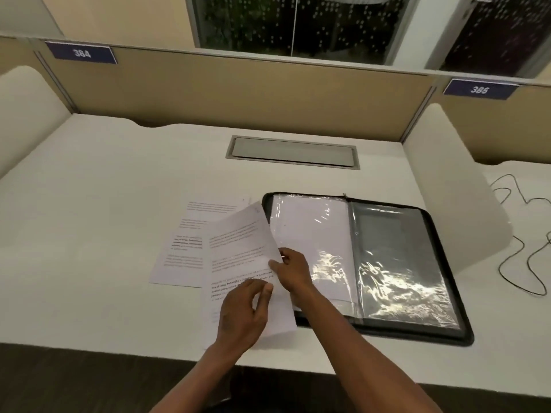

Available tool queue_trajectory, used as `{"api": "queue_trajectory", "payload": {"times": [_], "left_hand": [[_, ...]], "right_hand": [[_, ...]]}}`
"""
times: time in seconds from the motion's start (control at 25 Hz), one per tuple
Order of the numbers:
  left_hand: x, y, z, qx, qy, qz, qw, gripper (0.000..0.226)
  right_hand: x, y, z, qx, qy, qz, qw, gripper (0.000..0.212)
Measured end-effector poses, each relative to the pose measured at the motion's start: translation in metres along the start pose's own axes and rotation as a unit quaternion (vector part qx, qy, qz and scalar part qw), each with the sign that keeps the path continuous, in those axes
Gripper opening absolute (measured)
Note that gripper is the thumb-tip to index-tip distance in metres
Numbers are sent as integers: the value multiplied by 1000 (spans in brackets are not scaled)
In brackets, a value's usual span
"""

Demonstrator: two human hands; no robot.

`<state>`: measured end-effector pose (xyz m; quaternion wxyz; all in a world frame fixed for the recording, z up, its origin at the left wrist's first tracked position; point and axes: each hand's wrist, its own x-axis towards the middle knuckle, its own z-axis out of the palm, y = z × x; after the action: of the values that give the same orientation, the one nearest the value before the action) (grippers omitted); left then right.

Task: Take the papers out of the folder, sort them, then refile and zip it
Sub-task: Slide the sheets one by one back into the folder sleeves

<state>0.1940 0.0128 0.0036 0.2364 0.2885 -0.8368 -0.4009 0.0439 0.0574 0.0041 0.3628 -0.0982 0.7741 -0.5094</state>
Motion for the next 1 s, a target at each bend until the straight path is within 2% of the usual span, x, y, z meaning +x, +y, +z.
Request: {"api": "queue_trajectory", "payload": {"times": [0.12, 0.24, 0.32, 0.4, 0.52, 0.64, 0.8, 0.92, 1.0], "left_hand": [[0, 24, 28, -16, -6, 28, 999, 15], [6, 41, 64, 40, 17, 41, 998, 26], [10, 48, 87, 64, 22, -12, 998, 33], [8, 59, 108, 50, -11, -65, 997, 37], [-7, 76, 132, 47, -61, -67, 995, 43], [-29, 98, 149, 25, -66, -88, 994, 44], [-50, 116, 163, 0, -101, -108, 989, 41], [-64, 121, 173, 22, -134, -102, 986, 45], [-72, 124, 180, 48, -113, -71, 990, 42]], "right_hand": [[-15, 32, -68, 96, 34, 44, 994, 21], [-45, 59, -134, 168, 59, 70, 982, 23], [-64, 76, -173, 189, 65, 86, 976, 26], [-80, 94, -209, 199, 64, 100, 973, 31], [-95, 114, -245, 220, 53, 118, 967, 37], [-108, 132, -271, 243, 39, 129, 961, 37], [-125, 152, -288, 216, 37, 118, 969, 23], [-137, 164, -299, 145, 53, 96, 983, 26], [-146, 177, -310, 145, 49, 95, 984, 26]]}}
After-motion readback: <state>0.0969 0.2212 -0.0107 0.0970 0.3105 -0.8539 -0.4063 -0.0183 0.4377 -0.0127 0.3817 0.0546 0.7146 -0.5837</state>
